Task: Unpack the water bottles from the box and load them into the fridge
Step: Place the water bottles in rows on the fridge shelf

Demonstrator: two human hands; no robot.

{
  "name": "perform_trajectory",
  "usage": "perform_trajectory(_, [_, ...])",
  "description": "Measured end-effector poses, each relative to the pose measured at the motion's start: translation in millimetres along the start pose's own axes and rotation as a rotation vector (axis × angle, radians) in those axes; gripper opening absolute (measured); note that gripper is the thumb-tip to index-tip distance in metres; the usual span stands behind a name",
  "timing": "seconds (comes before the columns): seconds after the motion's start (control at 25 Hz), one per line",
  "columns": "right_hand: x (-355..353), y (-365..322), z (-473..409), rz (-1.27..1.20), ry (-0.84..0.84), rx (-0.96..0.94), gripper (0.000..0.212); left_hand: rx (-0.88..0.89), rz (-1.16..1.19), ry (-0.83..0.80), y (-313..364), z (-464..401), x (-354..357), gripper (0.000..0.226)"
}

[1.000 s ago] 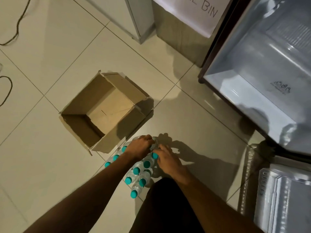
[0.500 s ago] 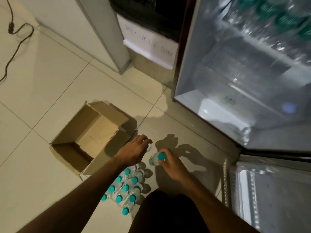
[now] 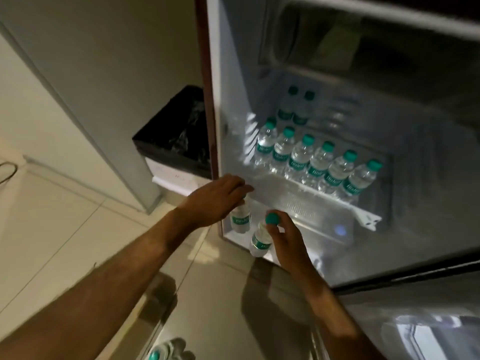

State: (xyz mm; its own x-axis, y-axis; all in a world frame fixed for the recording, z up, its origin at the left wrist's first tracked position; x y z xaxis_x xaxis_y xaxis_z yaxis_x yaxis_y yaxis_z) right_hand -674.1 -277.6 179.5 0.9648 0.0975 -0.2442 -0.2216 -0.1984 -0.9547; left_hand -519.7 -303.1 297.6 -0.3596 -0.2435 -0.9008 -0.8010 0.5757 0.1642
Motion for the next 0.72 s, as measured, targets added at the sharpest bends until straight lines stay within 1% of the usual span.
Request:
perform_trajectory(0.12, [-25, -27, -22, 0.016, 0.127, -0.106, 0.039, 0.202, -0.147, 0.177, 3, -57, -50, 0.034])
perform_trajectory(0.2, [-33, -34, -28, 0.008, 0.192, -0.119, 0.039, 0.281, -0.236, 0.253, 0, -84, -75, 0.034])
perform_trajectory(0.28, [-40, -45, -31, -0.031, 0.254, -0.140, 0.038, 0.338, -0.298, 0.275, -1, -97, -85, 0.033])
perform_trajectory(0.44, [-59, -75, -40, -0.081, 0.407, -0.181, 0.040, 0.411, -0.452, 0.300, -5, -92, -65, 0.032])
perform_trajectory(0.52, [-73, -89, -57, -0.157, 0.453, -0.179, 0.033, 0.412, -0.538, 0.348, -9, -91, -56, 0.035])
perform_trajectory(0.56, [-80, -95, -69, -0.222, 0.461, -0.173, 0.029, 0.410, -0.565, 0.379, -10, -92, -55, 0.035])
perform_trajectory(0.64, [-89, -97, -93, -0.451, 0.489, -0.130, 0.025, 0.416, -0.589, 0.413, -10, -92, -55, 0.035])
perform_trajectory(0.68, [-92, -97, -105, -0.524, 0.502, -0.121, 0.022, 0.422, -0.598, 0.428, -9, -92, -55, 0.034])
perform_trajectory(0.72, [-95, -99, -114, -0.527, 0.512, -0.120, 0.019, 0.420, -0.602, 0.442, -9, -91, -55, 0.034])
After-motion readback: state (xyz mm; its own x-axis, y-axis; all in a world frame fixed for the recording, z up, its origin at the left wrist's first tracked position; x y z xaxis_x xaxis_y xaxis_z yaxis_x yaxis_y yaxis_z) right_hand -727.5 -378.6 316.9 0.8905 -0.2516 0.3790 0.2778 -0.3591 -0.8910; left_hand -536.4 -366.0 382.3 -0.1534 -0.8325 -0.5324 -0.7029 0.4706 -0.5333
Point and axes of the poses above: each hand's wrist, its own z-axis away from the middle knuckle, its own x-axis out of the palm, y = z × x, the point moved 10 cm from there along -z, towards the middle knuckle, and after that the axes turned 15 degrees about -x, right-handed, at the moved point
